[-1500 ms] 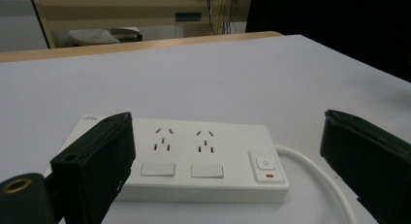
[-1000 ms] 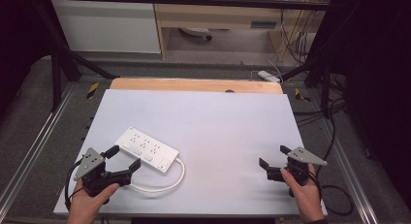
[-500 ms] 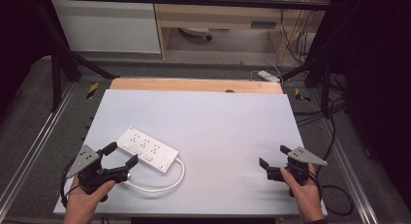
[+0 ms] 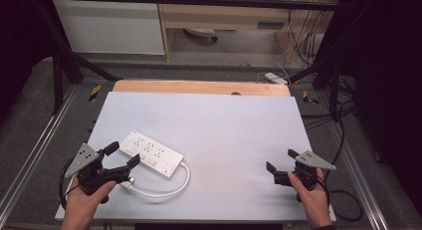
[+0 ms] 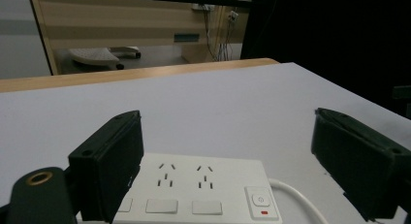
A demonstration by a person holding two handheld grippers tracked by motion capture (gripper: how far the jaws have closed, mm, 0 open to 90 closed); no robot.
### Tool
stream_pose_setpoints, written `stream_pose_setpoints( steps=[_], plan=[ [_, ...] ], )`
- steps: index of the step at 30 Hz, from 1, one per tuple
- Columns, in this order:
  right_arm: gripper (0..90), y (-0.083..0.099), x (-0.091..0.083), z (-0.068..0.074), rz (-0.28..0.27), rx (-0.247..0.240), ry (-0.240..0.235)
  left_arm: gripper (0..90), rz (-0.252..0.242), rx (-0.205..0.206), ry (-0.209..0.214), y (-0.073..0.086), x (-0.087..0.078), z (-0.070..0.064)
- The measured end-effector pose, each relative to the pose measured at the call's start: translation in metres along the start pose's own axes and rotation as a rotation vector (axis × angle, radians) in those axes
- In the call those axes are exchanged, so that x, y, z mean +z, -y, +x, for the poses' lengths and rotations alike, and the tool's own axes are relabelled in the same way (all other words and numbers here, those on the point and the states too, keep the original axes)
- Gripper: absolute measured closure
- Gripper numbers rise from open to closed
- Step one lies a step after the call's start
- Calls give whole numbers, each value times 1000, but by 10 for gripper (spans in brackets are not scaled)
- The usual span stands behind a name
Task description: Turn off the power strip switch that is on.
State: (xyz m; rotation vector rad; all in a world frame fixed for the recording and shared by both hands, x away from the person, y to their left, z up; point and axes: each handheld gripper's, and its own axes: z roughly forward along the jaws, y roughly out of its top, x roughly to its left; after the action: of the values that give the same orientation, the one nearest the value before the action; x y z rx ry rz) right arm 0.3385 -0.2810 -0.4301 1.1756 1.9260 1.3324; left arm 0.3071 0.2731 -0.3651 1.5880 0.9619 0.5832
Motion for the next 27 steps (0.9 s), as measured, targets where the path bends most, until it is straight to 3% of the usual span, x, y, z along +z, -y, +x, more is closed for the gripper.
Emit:
stream_pose_setpoints(
  steps=[6, 12, 27],
  plan=[
    [30, 0, 0, 0, 3, 2, -2, 148, -7, 11, 24, -8, 2, -2],
    [30, 0, 1, 1, 8, 0, -3, 180, -14, 25, 12, -16, 4, -1],
    [29, 0, 2, 1, 13, 0, -10, 405, -17, 15, -22, -13, 13, 8]
  ],
)
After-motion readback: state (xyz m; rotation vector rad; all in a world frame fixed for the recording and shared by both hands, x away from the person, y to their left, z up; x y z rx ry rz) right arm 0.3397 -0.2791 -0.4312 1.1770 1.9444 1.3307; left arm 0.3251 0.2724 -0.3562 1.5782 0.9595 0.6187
